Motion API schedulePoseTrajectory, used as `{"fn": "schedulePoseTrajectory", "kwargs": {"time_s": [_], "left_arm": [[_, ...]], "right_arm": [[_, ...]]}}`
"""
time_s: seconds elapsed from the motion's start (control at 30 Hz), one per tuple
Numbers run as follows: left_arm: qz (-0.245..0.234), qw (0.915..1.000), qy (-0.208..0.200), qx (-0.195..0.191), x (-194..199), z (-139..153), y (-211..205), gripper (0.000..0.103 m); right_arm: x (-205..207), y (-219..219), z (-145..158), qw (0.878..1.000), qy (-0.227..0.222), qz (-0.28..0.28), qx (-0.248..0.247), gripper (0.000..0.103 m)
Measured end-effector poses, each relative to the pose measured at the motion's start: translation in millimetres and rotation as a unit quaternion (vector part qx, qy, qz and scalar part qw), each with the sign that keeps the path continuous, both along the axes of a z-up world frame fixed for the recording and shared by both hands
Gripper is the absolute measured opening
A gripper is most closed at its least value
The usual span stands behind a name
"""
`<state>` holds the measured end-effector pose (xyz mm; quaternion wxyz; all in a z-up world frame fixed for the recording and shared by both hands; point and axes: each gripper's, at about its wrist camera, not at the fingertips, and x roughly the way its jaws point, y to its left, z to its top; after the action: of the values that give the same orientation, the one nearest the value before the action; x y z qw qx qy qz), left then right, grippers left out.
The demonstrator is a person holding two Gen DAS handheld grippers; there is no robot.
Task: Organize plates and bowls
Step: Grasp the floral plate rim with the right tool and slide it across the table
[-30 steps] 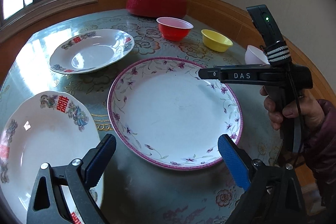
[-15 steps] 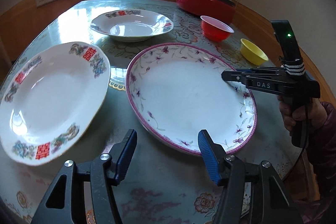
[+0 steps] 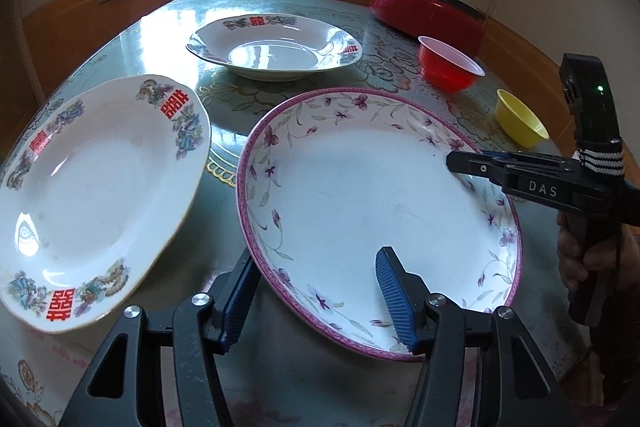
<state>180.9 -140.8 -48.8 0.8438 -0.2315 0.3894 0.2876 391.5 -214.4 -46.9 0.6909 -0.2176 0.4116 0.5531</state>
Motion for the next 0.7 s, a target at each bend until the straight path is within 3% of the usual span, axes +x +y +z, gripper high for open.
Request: {"fn": "schedulePoseTrajectory", "kwargs": {"time_s": [0.07,0.1,0.37,0.7], "left_arm": [[0.008,0.9997,0.014,0.018,-1,-1,3,0.038],[0.007,0.9996,0.018,0.021,-1,-1,4,0.037],[-0.017,0.9992,0.027,0.025,1,-1,-10,0.038],[0.011,0.9987,0.038,0.033,4,0,-14,0.036]], "right_arm": [[1,-4,0,1.000,0.005,-0.003,0.001,0.018],[1,-7,0,1.000,0.005,-0.003,-0.002,0.017],[-8,-54,2,0.999,0.023,-0.022,-0.005,0.014],[-17,-55,3,0.999,0.010,-0.038,-0.012,0.018]]}}
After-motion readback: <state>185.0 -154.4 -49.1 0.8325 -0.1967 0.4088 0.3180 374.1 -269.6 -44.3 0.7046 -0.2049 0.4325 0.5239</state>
